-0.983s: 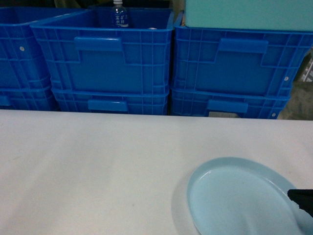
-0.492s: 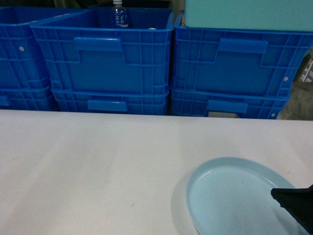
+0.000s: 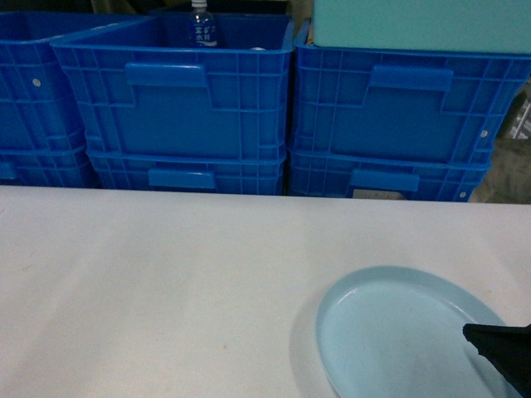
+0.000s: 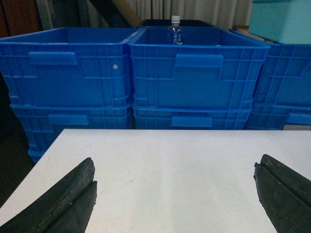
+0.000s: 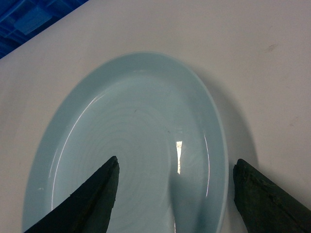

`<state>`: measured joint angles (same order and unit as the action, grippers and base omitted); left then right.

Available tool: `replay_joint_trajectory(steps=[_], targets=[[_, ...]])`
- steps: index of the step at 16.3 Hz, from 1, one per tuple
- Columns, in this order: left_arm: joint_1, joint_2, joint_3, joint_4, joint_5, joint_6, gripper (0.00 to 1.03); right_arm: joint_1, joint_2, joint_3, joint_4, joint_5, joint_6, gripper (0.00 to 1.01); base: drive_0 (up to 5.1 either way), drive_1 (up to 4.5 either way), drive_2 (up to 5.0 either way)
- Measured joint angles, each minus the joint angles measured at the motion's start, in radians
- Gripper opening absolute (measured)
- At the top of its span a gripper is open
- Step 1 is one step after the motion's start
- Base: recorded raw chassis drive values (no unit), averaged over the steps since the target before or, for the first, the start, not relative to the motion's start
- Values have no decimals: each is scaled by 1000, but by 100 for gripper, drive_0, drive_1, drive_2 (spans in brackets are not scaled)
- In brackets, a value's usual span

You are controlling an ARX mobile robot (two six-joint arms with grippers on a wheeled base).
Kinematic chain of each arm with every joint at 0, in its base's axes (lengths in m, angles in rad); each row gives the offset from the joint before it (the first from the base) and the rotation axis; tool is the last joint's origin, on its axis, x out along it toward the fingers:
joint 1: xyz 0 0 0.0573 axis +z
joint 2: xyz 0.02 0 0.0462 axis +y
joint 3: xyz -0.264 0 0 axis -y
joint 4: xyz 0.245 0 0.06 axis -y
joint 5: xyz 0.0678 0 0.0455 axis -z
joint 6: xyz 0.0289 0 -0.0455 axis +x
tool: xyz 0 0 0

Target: Place blue tray on left shelf second layer neatly

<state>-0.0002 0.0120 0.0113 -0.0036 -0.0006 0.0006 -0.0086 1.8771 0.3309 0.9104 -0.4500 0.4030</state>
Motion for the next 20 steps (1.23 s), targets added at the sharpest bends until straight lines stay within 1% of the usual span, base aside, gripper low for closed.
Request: replay_joint_trajectory(steps=[1, 2, 4, 5, 6, 8, 11, 12, 13, 14, 15, 16, 17, 18, 19, 20], targets=[[0, 0, 0, 0, 0, 0, 98, -12, 48, 0, 45, -3, 0, 57, 0, 0, 0], [0, 0, 0, 0, 0, 0, 98, -19, 60, 2, 48, 3, 0, 41, 0, 0, 0], [0, 0, 0, 0, 0, 0, 98, -19, 57, 3, 33, 26, 0, 21, 0, 0, 0], [0, 0, 0, 0, 0, 0, 98, -18, 57, 3, 25, 25, 4, 11, 0, 0, 0], [0, 0, 0, 0, 0, 0, 98, -16, 56, 4, 17, 14, 8, 2, 0, 0, 0], [0, 0, 0, 0, 0, 0, 98, -11, 52, 3, 10, 14, 8, 2, 0, 0, 0], [0, 0, 0, 0, 0, 0, 98, -14, 39, 0, -2, 3, 11, 2, 0, 0, 0], [0, 0, 0, 0, 0, 0, 98, -68, -154, -9, -241, -43, 26, 2, 0, 0, 0], [0, 0, 0, 0, 0, 0, 98, -103, -277, 6, -345, -43, 31, 2, 0, 0, 0], [0, 0, 0, 0, 0, 0, 98, -144, -408, 52, -457, -51, 29, 2, 0, 0, 0], [0, 0, 0, 0, 0, 0, 98, -183, -527, 110, -562, -60, 15, 2, 0, 0, 0], [0, 0, 0, 0, 0, 0, 98, -216, -621, 156, -652, -72, -13, 2, 0, 0, 0], [0, 0, 0, 0, 0, 0, 98, -248, -719, 188, -757, -74, -60, 2, 0, 0, 0], [0, 0, 0, 0, 0, 0, 98, -256, -785, 187, -832, -72, -98, 2, 0, 0, 0], [0, 0, 0, 0, 0, 0, 98, -249, -836, 159, -858, -42, -128, 2, 0, 0, 0], [0, 0, 0, 0, 0, 0, 98, -226, -883, 128, -876, -8, -137, 2, 0, 0, 0]])
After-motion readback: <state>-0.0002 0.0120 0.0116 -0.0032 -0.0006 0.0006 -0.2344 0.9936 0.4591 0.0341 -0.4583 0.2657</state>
